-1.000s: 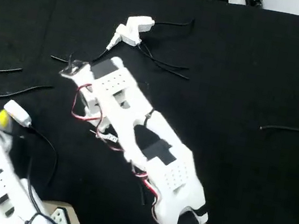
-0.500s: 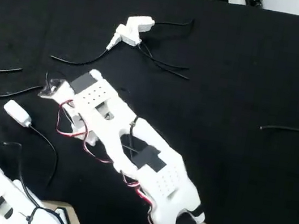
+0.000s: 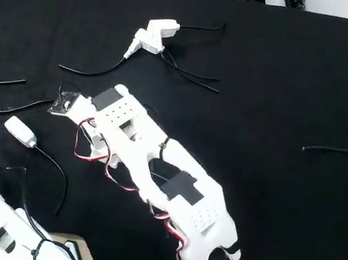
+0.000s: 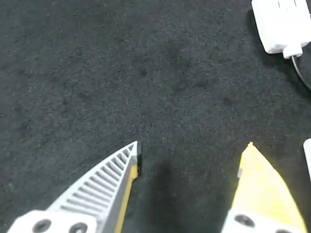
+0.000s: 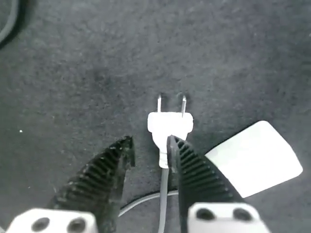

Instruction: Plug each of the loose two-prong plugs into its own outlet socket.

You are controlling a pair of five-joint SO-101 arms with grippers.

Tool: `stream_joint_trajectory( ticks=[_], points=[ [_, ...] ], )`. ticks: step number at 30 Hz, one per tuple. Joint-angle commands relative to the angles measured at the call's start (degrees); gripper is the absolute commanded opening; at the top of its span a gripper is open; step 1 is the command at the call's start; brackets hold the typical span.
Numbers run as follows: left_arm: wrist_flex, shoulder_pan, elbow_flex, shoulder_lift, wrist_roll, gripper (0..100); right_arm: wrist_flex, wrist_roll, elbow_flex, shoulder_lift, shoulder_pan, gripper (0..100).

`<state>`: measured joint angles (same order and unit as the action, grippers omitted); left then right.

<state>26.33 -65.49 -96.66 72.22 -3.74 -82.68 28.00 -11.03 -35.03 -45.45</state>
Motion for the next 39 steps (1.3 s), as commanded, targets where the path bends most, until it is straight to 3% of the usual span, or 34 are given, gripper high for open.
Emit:
stream_joint_trajectory(
  ticks=[1,4,10,17,27,34,39],
  points=[
    [0.26,-0.40,-0.92,0.53,0.09,33,-0.79,0.44,-3.21,-0.75,2.90,13.9],
    [0.26,-0.40,-0.92,0.53,0.09,33,-2.90,0.44,-6.20,-0.92,3.25,14.2],
    [0.26,-0.31,-0.92,0.53,0.09,33,-3.08,0.53,-6.99,-0.92,3.08,24.7],
    [0.26,-0.48,-0.92,0.62,0.09,33,-0.97,0.09,-4.09,-1.10,3.25,24.7],
    [0.35,-0.57,-0.92,0.62,0.09,33,2.02,0.00,-1.54,-0.84,3.34,1.3],
    [0.62,-0.04,-0.92,0.62,0.09,33,-6.33,-0.09,-7.43,3.47,4.75,1.2],
    [0.62,-0.04,-0.92,0.62,0.09,33,-15.03,-8.62,-17.27,8.04,11.69,1.2]
  ],
)
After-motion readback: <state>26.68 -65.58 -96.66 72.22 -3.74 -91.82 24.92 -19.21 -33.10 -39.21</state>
